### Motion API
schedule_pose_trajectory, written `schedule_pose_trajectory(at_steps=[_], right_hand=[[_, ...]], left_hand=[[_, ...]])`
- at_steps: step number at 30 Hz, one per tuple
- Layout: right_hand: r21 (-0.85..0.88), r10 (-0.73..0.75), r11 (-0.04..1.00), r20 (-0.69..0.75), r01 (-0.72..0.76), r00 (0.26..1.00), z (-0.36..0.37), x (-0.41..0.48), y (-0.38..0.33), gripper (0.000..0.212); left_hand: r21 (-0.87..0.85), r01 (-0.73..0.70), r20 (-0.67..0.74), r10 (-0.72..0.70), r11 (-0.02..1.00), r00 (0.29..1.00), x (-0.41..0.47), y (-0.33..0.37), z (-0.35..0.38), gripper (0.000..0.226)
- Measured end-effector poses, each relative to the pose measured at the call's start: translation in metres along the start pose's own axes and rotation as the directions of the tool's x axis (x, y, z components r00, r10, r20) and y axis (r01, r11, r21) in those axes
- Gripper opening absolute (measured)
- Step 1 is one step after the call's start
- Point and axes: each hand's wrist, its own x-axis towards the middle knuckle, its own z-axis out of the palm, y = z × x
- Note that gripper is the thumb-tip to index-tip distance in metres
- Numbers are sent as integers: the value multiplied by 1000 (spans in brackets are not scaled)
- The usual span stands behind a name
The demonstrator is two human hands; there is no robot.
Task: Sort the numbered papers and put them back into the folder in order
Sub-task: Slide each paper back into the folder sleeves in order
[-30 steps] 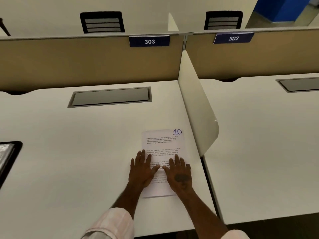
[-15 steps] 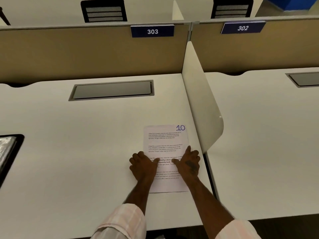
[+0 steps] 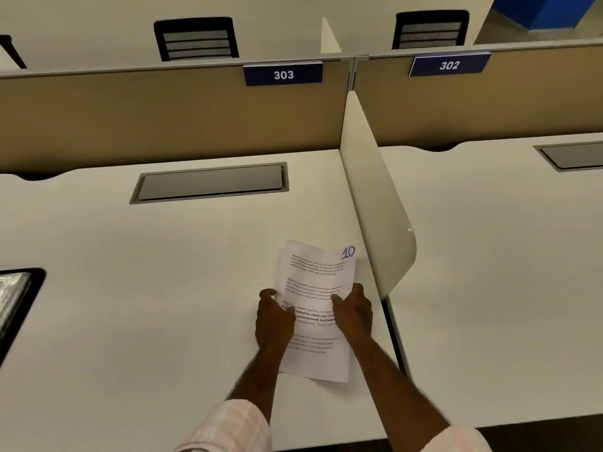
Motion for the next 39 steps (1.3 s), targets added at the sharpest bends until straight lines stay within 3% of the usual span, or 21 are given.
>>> schedule_pose_trajectory(at_steps=[3, 11, 18, 27, 39], right_hand=[[55, -71, 996, 9, 71, 997, -2, 0, -3, 22], [156, -226, 964, 40, 217, 973, 21, -14, -31, 21], [206, -365, 920, 149, 332, 919, 70, -59, -61, 17], [127, -476, 879, 318, 460, 820, 163, -158, -102, 25], [117, -543, 826, 428, 552, 722, 297, -314, -118, 26]], left_hand=[[-158, 37, 20, -34, 987, 999, 2, -4, -8, 63], [-348, 34, -80, -66, 937, 995, 5, -33, -62, 35], [-401, 34, -227, -135, 916, 965, 1, -84, -135, 15], [-571, 46, -315, -270, 819, 910, -39, -191, -247, 12], [-660, 26, -376, -359, 751, 854, -98, -340, -389, 16]])
